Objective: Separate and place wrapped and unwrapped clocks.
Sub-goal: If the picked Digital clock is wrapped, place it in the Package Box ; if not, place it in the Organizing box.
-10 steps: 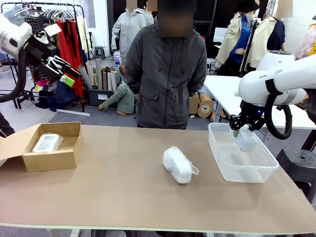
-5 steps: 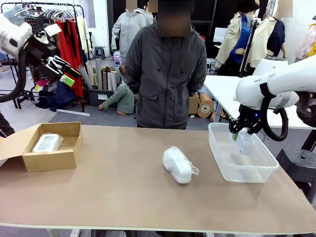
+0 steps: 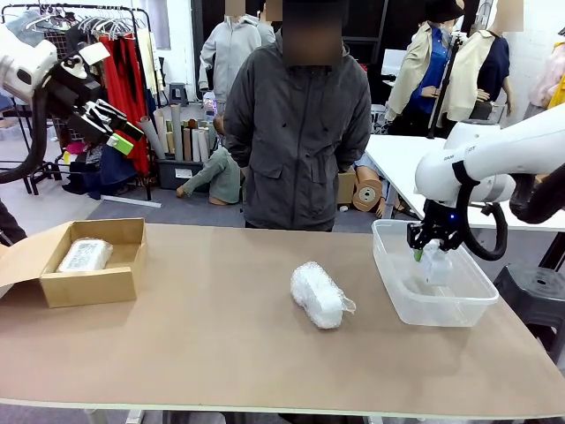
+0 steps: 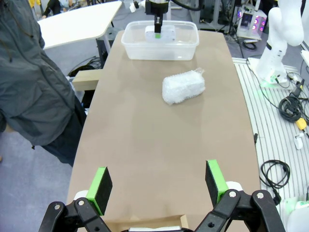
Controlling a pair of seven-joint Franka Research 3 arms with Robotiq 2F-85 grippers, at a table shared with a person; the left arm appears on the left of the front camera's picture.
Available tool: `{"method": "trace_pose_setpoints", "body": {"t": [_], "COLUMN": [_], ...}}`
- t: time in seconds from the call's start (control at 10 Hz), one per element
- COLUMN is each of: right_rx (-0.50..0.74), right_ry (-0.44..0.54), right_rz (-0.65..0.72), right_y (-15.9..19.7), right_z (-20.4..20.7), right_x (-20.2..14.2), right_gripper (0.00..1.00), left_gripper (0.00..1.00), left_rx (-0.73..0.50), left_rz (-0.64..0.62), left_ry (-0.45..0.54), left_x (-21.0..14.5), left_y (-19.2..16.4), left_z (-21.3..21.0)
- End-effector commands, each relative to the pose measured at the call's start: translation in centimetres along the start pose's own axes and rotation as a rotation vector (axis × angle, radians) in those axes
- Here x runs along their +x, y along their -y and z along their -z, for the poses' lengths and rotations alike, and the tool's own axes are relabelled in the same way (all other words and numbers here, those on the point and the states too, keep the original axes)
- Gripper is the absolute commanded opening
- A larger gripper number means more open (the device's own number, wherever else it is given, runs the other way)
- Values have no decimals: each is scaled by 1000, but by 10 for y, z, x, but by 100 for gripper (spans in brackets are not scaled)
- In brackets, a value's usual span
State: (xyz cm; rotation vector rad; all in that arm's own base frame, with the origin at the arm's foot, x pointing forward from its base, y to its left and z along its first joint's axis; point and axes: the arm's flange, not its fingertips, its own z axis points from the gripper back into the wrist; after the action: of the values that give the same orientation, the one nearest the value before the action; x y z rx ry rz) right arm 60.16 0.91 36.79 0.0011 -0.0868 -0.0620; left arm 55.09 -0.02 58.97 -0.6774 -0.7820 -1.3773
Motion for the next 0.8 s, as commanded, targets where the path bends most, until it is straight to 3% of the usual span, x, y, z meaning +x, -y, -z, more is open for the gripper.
{"method": "trace_pose_setpoints", "body": {"t": [0.0,0.7], "right_rx": [-27,-16], "right_ry": [-4,-19], "right_rz": [22,21], "right_y": [-2,-7], "right_z": [-3,22], "right_x": [7,2], "right_gripper": [0,0], "left_gripper": [100,100], "left_rx": [-5,-5], "left_rz": [7,7], "left_ry": [3,3], "left_x": [-1,-1], "left_y": [1,1], "left_z": [-1,-1]}}
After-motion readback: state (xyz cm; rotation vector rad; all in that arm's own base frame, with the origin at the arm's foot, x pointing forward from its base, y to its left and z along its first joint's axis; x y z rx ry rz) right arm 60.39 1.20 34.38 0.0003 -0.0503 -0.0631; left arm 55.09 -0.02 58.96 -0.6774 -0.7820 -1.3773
